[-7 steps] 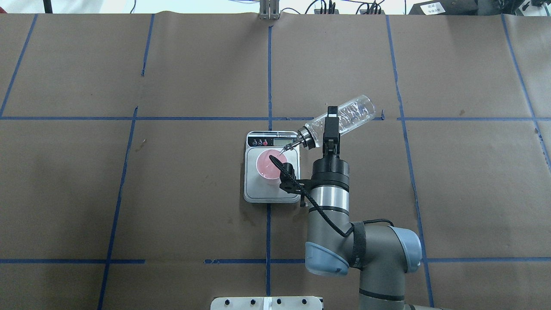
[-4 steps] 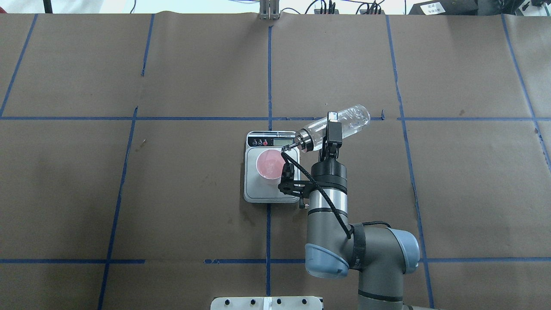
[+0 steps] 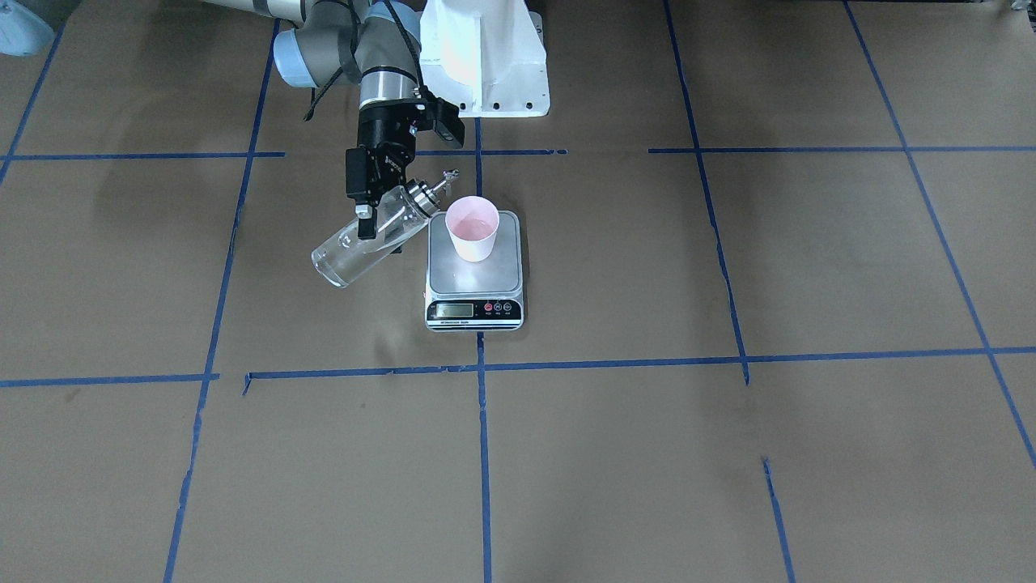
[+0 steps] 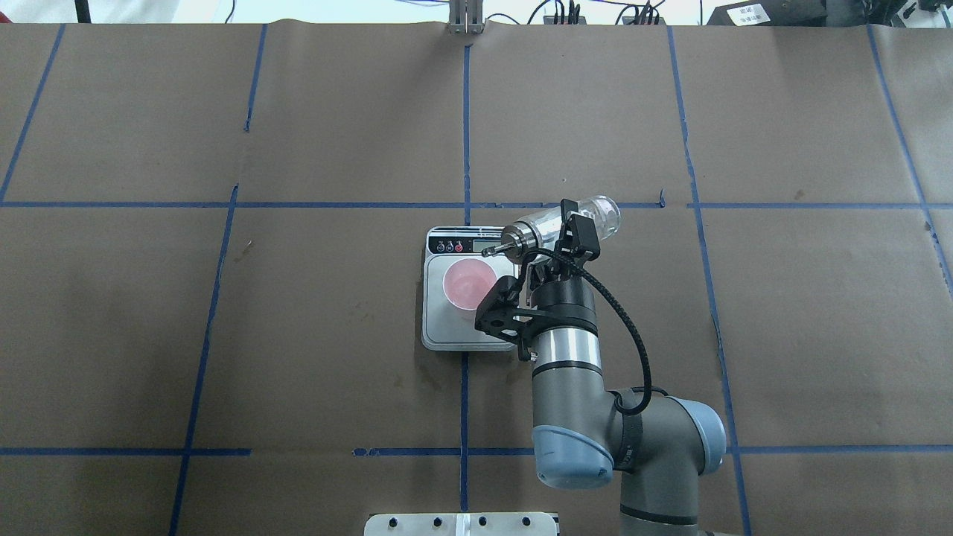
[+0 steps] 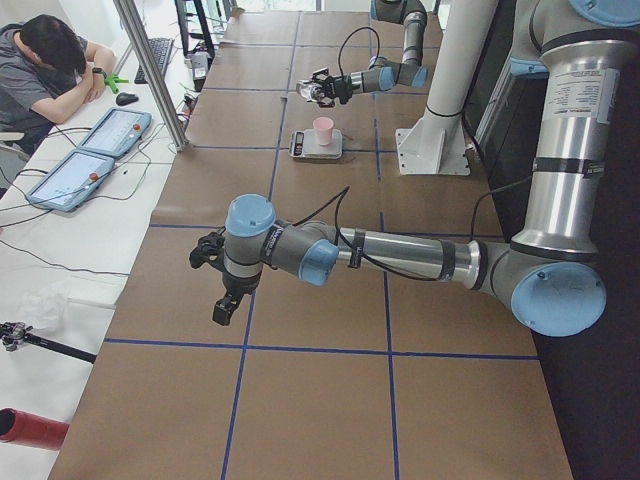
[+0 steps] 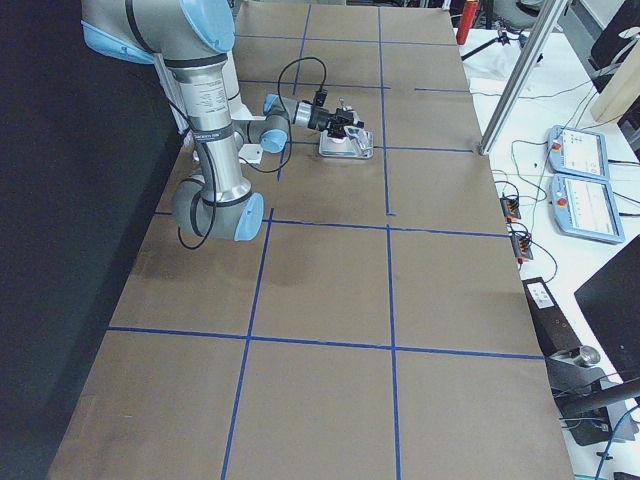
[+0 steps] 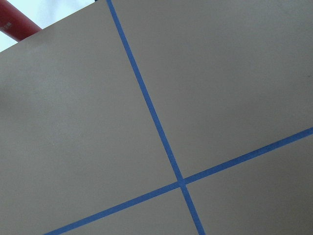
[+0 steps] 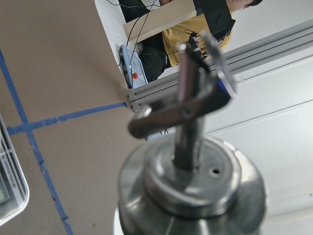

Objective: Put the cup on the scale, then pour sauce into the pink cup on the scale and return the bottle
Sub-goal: 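Tilt the glass bottle back upright with the right gripper, then carry the glass bottle with the right gripper back to its original spot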

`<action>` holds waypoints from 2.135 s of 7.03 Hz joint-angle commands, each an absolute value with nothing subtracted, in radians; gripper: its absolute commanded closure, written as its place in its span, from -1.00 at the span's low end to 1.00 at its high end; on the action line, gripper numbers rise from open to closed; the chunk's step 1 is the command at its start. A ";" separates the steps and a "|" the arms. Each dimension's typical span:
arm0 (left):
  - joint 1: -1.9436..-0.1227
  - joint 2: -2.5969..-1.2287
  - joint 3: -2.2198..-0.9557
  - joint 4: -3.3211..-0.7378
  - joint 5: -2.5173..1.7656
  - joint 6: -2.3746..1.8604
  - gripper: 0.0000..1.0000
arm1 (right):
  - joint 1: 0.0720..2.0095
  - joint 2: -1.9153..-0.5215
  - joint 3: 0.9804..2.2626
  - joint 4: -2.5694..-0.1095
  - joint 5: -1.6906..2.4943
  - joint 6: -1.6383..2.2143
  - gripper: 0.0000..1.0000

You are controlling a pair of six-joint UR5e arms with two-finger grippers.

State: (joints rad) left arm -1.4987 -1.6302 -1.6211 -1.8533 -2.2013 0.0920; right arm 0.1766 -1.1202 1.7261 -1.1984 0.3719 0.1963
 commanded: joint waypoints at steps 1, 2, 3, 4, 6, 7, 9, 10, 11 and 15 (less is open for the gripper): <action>-1.499 -1.632 -1.664 -1.791 -2.200 0.092 -1.00 | 0.175 -1.143 1.756 -1.106 0.408 0.401 1.00; -1.503 -1.632 -1.677 -1.784 -2.201 0.092 -1.00 | 0.178 -1.161 1.788 -1.074 0.435 0.475 1.00; -1.506 -1.632 -1.680 -1.783 -2.201 0.092 -1.00 | 0.178 -1.213 1.831 -1.072 0.445 0.565 1.00; -1.506 -1.632 -1.680 -1.782 -2.201 0.092 -1.00 | 0.179 -1.239 1.879 -1.072 0.490 0.675 1.00; -1.511 -1.634 -1.683 -1.782 -2.200 0.091 -1.00 | 0.190 -1.290 1.919 -1.072 0.566 0.902 1.00; -1.516 -1.634 -1.683 -1.782 -2.200 0.092 -1.00 | 0.207 -1.339 1.934 -1.072 0.610 1.027 1.00; -1.526 -1.641 -1.706 -1.782 -2.197 0.091 -1.00 | 0.286 -1.463 2.002 -1.071 0.762 1.224 1.00; -1.526 -1.637 -1.726 -1.782 -2.195 0.091 -1.00 | 0.293 -1.506 2.000 -1.072 0.768 1.279 1.00; -1.526 -1.637 -1.733 -1.781 -2.195 0.091 -1.00 | 0.293 -1.522 1.994 -1.072 0.770 1.279 1.00; -1.528 -1.635 -1.735 -1.782 -2.195 0.091 -1.00 | 0.293 -1.641 1.993 -1.072 0.794 1.341 1.00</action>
State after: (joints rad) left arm -1.5275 -1.6381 -1.7341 -1.7824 -2.1951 0.0905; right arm 0.2929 -1.6104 1.9928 -1.0722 0.7848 1.3316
